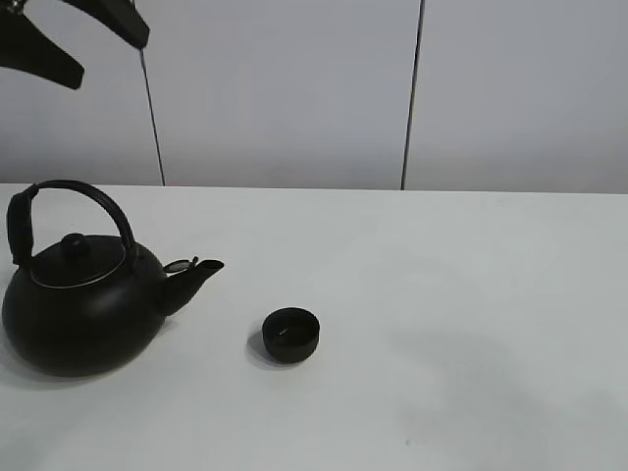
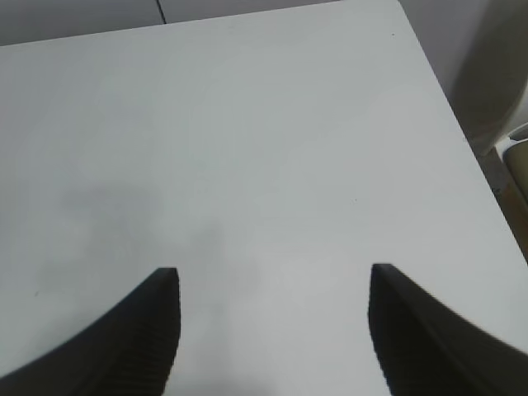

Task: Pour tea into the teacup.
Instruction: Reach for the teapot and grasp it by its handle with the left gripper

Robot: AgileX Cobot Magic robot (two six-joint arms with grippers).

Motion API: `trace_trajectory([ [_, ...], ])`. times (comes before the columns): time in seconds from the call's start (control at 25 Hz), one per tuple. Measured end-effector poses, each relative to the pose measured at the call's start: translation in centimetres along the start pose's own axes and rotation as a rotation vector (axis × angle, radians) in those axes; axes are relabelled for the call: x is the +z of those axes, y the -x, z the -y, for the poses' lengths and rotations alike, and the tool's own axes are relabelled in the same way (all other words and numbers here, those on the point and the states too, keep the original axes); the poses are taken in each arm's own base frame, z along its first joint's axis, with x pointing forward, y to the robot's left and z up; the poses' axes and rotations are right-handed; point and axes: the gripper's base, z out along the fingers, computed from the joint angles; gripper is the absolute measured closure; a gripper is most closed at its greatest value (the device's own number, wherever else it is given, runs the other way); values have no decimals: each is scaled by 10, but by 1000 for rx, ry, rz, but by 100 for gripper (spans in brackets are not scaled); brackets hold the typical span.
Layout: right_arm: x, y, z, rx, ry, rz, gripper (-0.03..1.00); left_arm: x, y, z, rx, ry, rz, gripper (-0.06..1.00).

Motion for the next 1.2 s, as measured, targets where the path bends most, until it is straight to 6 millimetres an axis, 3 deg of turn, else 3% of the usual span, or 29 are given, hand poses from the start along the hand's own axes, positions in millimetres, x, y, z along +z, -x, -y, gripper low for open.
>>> trace_trajectory([
  [0.2,0,0,0,0,0,1,51,-38,7,8,131,97,126,41],
  [0.4,0,0,0,0,0,1,51,-93,9,20,263,278,296,41],
  [0.52,0,0,0,0,0,1,51,-124,-4,33,284,332,448,41],
  [0.6,0,0,0,0,0,1,51,-134,-18,37,282,332,539,41],
  [0.72,0,0,0,0,0,1,51,-136,-48,35,292,327,613,41],
  [0.88,0,0,0,0,0,1,51,-124,-92,21,360,337,662,41],
  [1.08,0,0,0,0,0,1,51,-95,-136,3,579,353,662,41],
  [1.2,0,0,0,0,0,1,51,-77,-149,-4,649,335,624,41],
])
